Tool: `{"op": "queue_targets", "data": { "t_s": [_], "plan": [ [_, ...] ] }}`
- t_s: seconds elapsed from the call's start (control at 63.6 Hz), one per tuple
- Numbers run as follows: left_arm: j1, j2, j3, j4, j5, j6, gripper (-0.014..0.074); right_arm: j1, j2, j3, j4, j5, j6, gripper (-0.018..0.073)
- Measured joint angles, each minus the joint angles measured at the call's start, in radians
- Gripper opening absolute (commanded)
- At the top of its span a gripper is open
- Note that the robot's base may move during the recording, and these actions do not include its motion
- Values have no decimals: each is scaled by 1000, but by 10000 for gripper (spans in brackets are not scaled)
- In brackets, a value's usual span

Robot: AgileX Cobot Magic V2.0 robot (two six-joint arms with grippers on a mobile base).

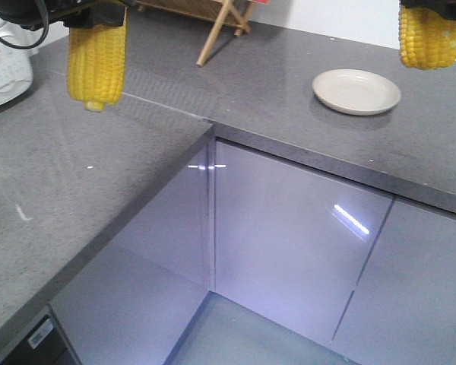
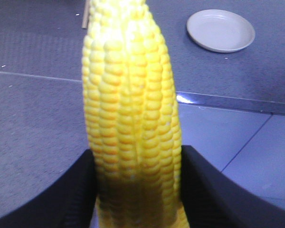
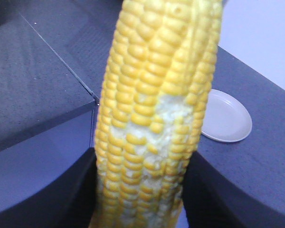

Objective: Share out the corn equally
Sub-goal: 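Turn the base away from the pot toward the other counter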

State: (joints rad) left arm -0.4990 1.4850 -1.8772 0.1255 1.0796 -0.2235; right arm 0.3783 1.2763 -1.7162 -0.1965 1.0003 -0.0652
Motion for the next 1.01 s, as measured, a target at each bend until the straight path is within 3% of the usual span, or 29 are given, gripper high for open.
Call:
{"op": "queue_targets", "data": {
  "t_s": [1.006],
  "plan": [
    [0, 0, 0, 0, 0, 0, -6, 0, 0, 0, 0, 0, 0, -5]
  ]
}}
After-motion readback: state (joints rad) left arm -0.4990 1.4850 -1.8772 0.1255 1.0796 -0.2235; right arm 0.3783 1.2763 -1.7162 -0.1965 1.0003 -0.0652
